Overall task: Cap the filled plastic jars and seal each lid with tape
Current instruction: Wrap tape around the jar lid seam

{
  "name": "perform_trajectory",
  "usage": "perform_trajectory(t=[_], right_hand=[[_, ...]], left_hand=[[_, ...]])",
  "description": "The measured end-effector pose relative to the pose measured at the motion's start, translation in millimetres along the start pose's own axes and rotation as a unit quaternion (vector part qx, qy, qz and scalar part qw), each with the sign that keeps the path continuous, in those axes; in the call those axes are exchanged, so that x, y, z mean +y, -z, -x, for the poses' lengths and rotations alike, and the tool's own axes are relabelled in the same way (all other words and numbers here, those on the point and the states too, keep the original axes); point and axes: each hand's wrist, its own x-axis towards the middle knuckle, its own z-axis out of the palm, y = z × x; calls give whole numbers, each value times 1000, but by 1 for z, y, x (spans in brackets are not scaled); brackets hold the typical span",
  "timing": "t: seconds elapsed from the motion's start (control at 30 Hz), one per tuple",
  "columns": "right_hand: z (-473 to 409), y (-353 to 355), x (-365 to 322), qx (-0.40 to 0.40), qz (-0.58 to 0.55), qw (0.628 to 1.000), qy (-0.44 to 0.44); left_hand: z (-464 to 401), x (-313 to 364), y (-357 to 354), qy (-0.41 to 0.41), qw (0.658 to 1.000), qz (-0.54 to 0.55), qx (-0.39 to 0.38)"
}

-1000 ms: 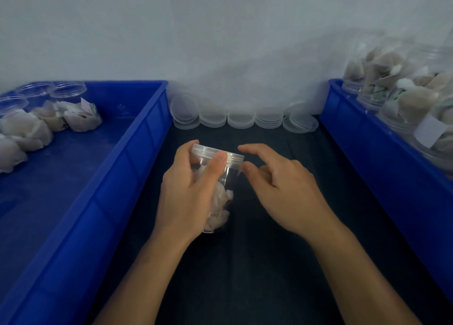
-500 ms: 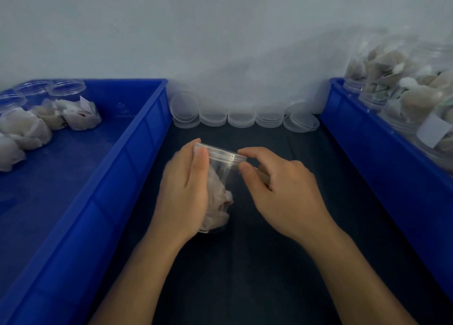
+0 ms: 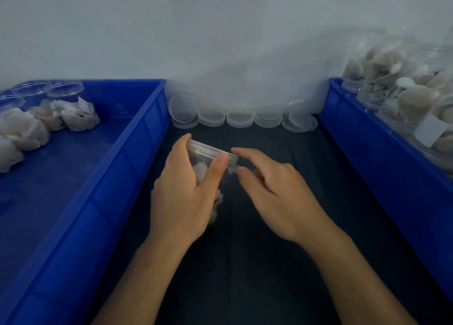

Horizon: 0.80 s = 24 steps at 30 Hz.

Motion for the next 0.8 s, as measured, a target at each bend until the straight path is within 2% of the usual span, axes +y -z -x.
perform_trajectory(t=[0.17,0.33,0.63,0.73,0.8], right_hand=[[-2,5,-1,5,49,999,-5],[-4,10,3,-7,75,997,-16],[-6,9,11,-35,2,999,-30],[-6,9,11,-20,-23,999,-38],[-5,7,9,-3,-23,999,-36]], left_hand=[[0,-1,0,41,995,95,-17],[0,0,-1,38,991,125,-25],[0,-6,-4,20,974,222,-47],[-1,-8,-6,19,963,261,-67],[-1,-6,-4,12,967,243,-76]])
